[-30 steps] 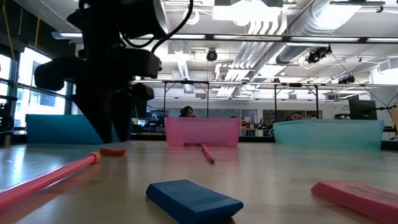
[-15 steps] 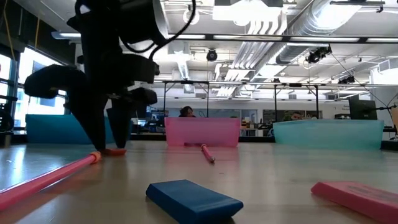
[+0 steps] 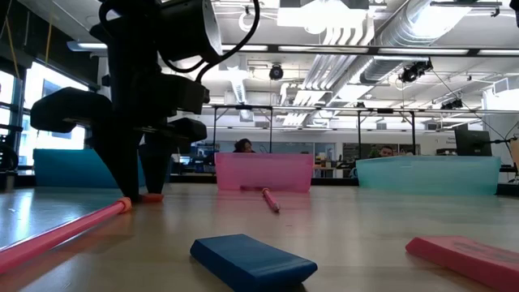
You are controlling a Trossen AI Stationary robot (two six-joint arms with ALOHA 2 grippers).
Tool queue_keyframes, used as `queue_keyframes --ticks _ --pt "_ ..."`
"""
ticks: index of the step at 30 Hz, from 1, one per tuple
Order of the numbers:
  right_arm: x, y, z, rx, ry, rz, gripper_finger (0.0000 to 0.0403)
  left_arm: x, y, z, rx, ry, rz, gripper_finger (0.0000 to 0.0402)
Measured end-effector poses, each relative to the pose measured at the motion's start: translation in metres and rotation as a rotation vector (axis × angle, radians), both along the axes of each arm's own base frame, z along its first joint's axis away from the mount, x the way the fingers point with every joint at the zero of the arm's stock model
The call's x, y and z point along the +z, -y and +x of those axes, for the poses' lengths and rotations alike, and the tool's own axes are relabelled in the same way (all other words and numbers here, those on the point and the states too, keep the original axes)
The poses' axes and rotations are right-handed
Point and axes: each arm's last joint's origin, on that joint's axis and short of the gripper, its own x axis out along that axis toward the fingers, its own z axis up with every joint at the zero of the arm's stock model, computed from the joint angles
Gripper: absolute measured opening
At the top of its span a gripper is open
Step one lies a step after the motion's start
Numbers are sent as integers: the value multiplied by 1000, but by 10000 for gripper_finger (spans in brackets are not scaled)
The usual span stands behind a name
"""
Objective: Sort crayons/erasers/pens/pencils in bins
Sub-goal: Put the orange eraser into the green bin
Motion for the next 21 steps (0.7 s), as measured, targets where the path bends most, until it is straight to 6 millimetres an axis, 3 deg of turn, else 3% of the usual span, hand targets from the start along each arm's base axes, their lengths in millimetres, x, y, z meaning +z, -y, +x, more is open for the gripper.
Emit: queue_keyframes --ticks 9,15,21 --pt "0 -3 4 -6 31 41 126 0 0 0 2 4 -2 43" --pt "3 -12 12 40 139 98 126 4 0 -1 1 23 -4 41" --pt "9 -18 27 84 352 80 126 24 -6 -2 29 112 -6 42"
